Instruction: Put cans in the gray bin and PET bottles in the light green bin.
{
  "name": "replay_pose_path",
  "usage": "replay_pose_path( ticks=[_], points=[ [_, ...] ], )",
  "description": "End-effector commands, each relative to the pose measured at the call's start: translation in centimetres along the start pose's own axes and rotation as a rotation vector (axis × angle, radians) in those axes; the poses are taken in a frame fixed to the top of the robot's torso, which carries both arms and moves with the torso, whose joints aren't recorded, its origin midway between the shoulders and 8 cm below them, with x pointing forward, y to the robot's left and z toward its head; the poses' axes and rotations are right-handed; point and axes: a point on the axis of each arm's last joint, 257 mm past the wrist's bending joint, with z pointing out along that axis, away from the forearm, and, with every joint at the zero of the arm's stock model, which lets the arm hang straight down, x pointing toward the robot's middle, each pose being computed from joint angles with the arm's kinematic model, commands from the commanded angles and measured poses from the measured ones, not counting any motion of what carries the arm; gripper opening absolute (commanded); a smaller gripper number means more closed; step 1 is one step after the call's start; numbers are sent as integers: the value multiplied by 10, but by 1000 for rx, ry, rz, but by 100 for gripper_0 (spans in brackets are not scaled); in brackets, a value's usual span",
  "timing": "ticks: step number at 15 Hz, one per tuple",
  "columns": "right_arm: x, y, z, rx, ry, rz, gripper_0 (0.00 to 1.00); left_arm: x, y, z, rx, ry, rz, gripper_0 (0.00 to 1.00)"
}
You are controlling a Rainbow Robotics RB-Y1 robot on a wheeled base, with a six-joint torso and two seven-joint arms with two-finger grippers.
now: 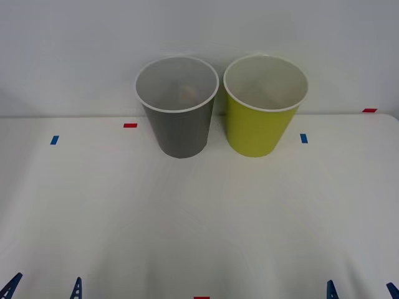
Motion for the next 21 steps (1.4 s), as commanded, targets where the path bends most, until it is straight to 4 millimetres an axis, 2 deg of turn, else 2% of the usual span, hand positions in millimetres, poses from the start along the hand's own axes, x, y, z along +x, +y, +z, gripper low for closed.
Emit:
replay_pose_path(
  ticks=[1,21],
  points=[
    [0,0,0,0,0,0,100,3,0,-2,0,8,10,100],
    [0,0,0,0,0,0,100,3,0,-2,0,8,10,100]
  ],
)
